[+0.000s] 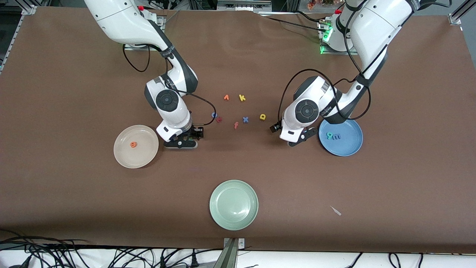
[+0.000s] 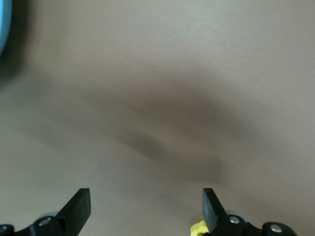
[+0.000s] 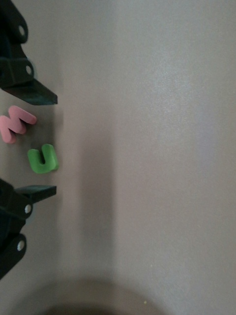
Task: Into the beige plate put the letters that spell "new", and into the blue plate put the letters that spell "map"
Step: 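Grasp the yellow d with the left gripper while the right grasps green u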
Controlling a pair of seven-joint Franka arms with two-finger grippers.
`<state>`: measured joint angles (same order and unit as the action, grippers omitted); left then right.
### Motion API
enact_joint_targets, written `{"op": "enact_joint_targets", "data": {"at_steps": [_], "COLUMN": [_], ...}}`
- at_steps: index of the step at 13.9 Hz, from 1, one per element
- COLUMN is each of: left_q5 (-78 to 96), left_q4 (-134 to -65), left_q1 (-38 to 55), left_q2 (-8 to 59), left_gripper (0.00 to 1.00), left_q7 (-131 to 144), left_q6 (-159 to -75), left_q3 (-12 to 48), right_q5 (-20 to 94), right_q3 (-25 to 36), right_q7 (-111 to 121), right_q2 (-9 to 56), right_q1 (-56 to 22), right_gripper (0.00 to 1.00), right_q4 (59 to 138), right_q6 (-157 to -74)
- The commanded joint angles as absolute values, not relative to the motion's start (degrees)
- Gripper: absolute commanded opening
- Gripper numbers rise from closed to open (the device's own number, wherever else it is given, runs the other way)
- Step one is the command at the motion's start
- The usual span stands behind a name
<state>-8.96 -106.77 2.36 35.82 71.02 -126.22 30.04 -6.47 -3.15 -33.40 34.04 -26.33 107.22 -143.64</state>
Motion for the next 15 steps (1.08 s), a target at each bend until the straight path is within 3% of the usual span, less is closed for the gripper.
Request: {"op": "enact_joint_targets", "data": {"at_steps": [1, 3, 7, 12, 13, 15], "left_q5": [-8.0, -8.0, -8.1, -8.7, -8.8, -8.9], "left_q4": [-110.1, -110.8, -113.7, -114.6, -114.7, -114.8], "left_q1": [2.5, 2.3, 4.7, 6.9, 6.9, 6.5], "left_q2": [34.8, 34.5, 35.8, 37.0, 37.2, 37.2], "left_gripper": [1.00, 1.00, 1.00, 1.00, 0.99, 0.86], "left_q7": [82.4, 88.0, 96.5, 99.1, 99.1, 99.1], "left_q6": [-130.6, -130.8, -140.7, -143.8, -143.8, -143.8], "left_q3": [31.1, 32.0, 33.2, 32.9, 32.8, 32.7], "right_q5": [-9.3, -9.8, -10.0, -10.0, -10.0, -10.0], "right_q3": [-2.9, -2.6, -2.0, -2.1, -2.1, -2.3], "right_q7": [-33.7, -33.8, -33.8, -34.0, -34.0, -34.6], "right_q2": [35.5, 36.2, 36.9, 36.2, 36.1, 35.3], "right_q1": [-26.1, -26.0, -26.4, -26.5, -26.6, -26.6], "right_gripper": [0.74, 0.73, 0.73, 0.69, 0.69, 0.69], "right_q4": [105.9, 106.1, 107.8, 109.2, 109.3, 110.3], "right_q6": [-143.6, -144.6, -147.1, -147.1, -147.1, -147.0]}}
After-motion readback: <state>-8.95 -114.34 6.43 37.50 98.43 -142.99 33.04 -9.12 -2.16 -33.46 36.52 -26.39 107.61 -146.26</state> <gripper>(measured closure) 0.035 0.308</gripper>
